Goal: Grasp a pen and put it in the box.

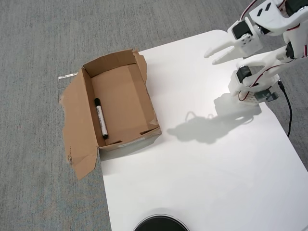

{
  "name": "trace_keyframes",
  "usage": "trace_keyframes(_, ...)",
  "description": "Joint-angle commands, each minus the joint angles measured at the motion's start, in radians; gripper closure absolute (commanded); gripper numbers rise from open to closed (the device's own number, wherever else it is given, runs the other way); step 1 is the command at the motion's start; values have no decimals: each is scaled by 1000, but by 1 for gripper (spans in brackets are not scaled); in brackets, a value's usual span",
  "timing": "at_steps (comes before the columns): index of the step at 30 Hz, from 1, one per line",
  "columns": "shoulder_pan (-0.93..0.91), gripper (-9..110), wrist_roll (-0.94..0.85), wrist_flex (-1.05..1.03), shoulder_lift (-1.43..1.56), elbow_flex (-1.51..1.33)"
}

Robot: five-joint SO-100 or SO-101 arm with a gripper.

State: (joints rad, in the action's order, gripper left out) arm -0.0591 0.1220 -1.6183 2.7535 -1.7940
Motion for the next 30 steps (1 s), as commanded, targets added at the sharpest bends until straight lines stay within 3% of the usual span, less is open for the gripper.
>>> trace_keyframes(1,5,87,-7,48,84,-127)
trace_keyframes(14,5,87,-7,442,150,-401)
trace_keyframes(30,5,86,-8,502,448,-667)
